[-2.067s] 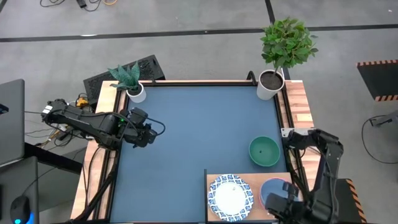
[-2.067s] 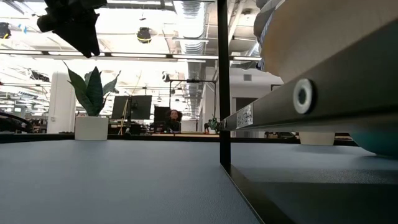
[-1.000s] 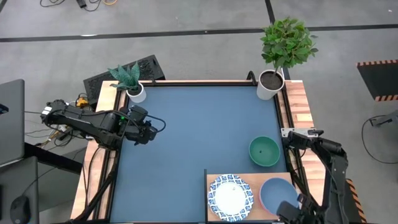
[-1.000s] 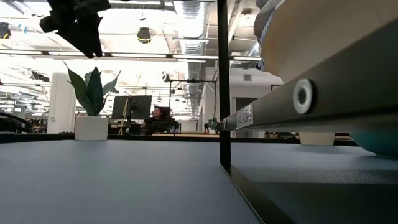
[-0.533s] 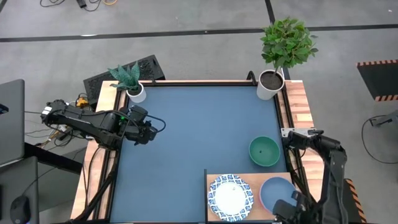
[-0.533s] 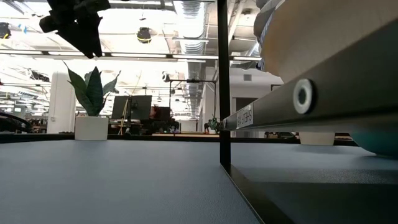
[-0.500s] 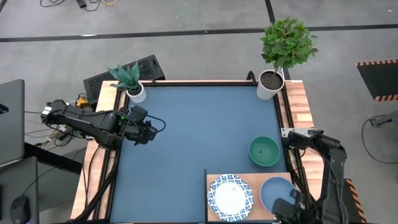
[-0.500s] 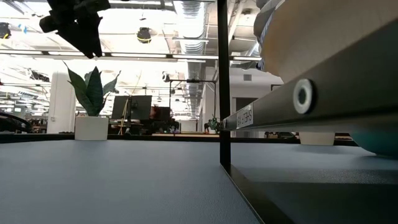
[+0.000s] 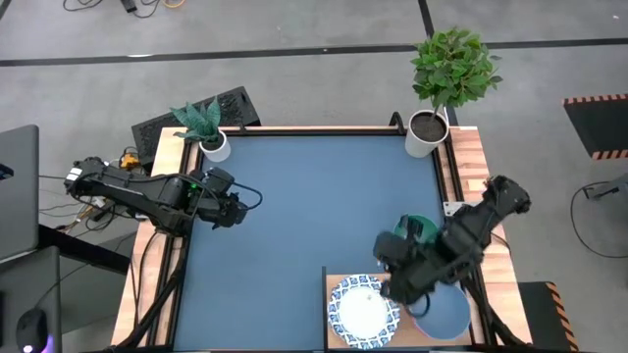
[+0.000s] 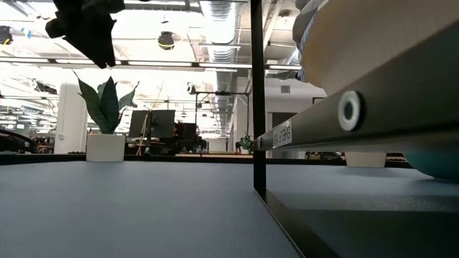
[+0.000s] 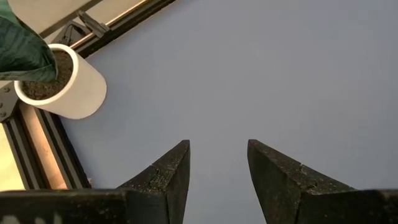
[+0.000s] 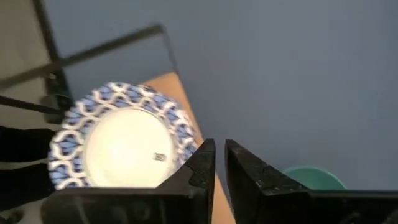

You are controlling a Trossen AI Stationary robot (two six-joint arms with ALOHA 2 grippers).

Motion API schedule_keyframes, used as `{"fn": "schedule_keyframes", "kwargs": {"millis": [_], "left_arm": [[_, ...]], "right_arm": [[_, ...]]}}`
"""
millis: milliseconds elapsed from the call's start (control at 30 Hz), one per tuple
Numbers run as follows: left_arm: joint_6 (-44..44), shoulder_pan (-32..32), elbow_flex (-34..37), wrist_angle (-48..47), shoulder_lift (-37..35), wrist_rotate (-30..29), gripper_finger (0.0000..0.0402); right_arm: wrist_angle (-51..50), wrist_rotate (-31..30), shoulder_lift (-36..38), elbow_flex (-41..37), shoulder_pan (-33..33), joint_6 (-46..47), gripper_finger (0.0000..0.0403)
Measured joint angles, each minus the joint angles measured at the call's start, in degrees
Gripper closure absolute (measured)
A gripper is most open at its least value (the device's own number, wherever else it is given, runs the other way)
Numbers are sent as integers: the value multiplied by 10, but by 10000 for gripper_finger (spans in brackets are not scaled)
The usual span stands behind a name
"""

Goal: Place and stack bowls onto a shelf
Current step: Stack the green bowl on the blue bowl on the shelf

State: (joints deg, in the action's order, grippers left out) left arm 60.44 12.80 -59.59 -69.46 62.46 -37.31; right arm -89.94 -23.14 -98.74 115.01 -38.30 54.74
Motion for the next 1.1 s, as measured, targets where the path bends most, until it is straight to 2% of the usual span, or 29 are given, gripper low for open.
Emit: {"fn": "schedule_keyframes", "kwargs": {"millis": [100, 267, 400, 500, 633, 900, 1100], "left_arm": [[0, 0, 0, 0, 0, 7, 255], [-24, 0, 0, 14, 0, 15, 255], [-29, 0, 0, 29, 0, 16, 255], [-38, 0, 0, 37, 0, 16, 255], [-38, 0, 0, 35, 0, 16, 255], [-23, 0, 0, 36, 0, 16, 255], [-20, 0, 0, 36, 0, 15, 255]], "right_arm": [[0, 24, 45, -70, 27, 27, 330], [2, 98, 161, -250, 55, 146, 302], [73, 137, 223, -382, 53, 208, 264], [130, 156, 239, -453, 55, 220, 235], [175, 159, 224, -515, 66, 217, 216], [284, 160, 207, -587, 103, 168, 219], [298, 160, 207, -628, 120, 163, 220]]}}
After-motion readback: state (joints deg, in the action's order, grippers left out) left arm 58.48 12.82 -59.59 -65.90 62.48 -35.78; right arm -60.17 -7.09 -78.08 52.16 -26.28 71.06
